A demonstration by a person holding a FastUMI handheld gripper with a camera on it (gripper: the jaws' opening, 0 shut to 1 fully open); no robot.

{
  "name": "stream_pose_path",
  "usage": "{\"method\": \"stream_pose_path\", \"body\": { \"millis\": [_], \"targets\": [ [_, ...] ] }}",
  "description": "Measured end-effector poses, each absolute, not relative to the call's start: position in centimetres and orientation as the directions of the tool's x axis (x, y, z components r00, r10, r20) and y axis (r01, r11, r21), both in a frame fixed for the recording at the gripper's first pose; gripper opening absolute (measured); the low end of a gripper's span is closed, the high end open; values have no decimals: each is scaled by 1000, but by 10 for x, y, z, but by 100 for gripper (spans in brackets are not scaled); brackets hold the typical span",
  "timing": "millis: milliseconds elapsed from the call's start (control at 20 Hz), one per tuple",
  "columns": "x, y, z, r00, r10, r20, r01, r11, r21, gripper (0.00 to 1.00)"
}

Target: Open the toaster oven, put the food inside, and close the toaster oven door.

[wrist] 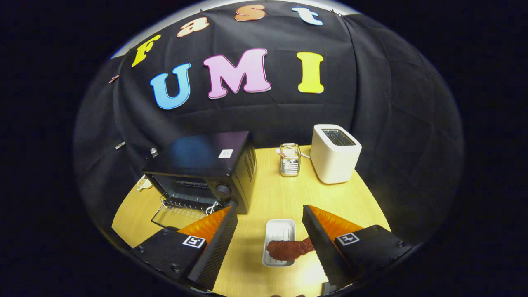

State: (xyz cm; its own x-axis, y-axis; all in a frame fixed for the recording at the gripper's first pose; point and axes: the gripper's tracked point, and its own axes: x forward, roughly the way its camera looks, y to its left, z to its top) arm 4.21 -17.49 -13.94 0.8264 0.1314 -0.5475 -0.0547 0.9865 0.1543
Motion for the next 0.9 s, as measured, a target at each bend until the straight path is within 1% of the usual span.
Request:
{"method": "stream_pose_path", "body": {
  "millis": [250,450,650,700,800,850,900],
  "targets": [
    [40,-213,-184,736,214,-642,-66,967,246,99],
    [34,-225,-233,628,298,-719,-60,940,337,99],
    [32,-226,-265,547,397,-738,-29,889,457,99],
    [32,-227,-269,531,416,-738,-16,876,483,97],
    [34,-227,-274,522,442,-729,10,852,524,96],
    [35,-227,-276,522,454,-723,25,839,544,84],
    [35,-225,-279,510,469,-721,38,825,563,78]
  ]
}}
